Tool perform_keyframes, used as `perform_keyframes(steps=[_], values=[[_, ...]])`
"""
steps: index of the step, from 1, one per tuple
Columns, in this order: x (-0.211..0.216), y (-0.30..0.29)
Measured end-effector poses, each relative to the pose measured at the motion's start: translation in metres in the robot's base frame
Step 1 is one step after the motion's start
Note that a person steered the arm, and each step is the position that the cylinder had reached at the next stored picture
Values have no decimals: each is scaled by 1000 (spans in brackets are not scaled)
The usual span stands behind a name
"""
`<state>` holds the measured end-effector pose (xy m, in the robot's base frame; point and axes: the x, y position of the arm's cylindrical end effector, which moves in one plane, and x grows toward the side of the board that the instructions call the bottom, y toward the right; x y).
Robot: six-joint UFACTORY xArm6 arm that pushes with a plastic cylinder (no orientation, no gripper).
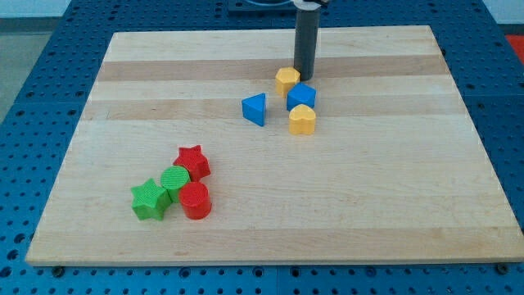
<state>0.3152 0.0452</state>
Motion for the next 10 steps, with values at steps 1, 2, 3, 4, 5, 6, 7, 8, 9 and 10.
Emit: perform_keyframes(steps=[1, 2, 3, 4, 5, 6, 7, 8, 9, 10], values=[[0, -15], [0, -29], [0, -39], [0, -45], [0, -50], [0, -53], [0, -53], [0, -53], [0, -53], [2, -53]])
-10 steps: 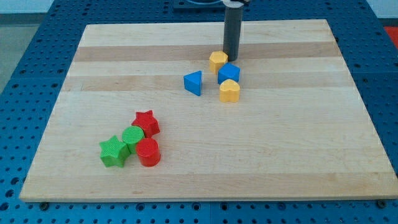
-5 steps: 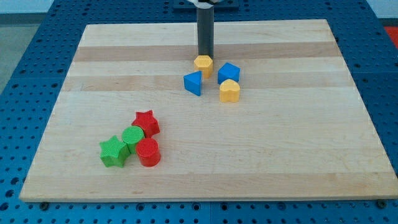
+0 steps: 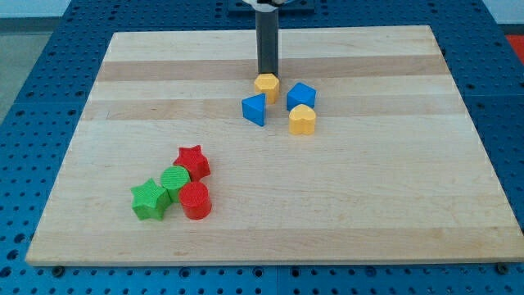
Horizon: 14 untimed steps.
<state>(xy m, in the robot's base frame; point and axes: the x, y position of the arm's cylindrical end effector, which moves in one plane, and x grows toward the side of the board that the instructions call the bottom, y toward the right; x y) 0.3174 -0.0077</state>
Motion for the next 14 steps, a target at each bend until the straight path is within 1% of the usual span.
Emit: perform_keyframes(steps=[3, 4, 5, 6, 9, 11, 12, 13, 14], values=[[3, 0], [-6, -30], [-9, -91], [13, -137], [145, -170], [221, -196], [253, -215], [278, -209], [275, -202]])
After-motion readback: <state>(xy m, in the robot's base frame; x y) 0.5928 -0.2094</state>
